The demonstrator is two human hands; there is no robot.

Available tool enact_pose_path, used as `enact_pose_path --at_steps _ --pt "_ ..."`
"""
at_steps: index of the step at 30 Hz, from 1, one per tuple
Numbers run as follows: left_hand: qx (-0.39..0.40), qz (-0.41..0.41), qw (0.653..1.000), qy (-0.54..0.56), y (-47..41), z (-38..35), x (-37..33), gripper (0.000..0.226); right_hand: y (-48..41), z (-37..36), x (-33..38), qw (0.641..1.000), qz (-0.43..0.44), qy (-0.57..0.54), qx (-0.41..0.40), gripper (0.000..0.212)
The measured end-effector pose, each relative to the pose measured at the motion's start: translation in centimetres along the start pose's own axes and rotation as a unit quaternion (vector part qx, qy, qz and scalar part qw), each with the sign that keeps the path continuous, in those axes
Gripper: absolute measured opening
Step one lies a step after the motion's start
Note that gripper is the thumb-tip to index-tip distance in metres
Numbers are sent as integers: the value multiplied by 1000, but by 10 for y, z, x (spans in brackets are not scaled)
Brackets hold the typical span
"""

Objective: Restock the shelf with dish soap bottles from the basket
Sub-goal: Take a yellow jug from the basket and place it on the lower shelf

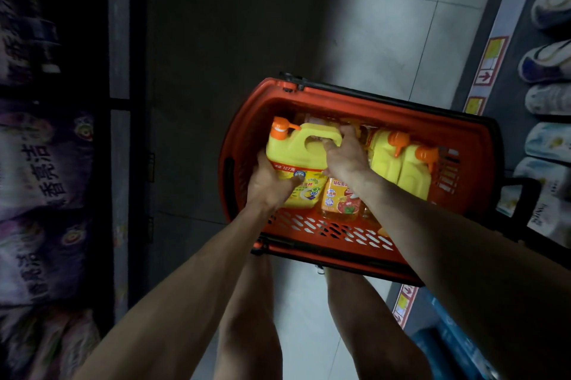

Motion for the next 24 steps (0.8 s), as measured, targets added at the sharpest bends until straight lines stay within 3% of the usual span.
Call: enact_pose_path --at_steps 8,19,24 --pt "24 -71 996 -57 7 14 -21 96 40 16 -9 995 45 67 -55 42" --pt "44 -180 981 -58 53 29 -43 85 110 36 -35 997 19 28 -76 39" --pt "35 -211 976 -41 101 50 -67 81 156 73 -11 994 57 22 -91 42"
Point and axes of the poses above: each hand's wrist, its own y-axis away from the middle knuckle, its own z-axis out of the back of the hand, x = y × z, the point moved 9 cm from there along -y, towards the middle knuckle, and after that the axes turned 5 degrees about y, right-handed, at the moved point
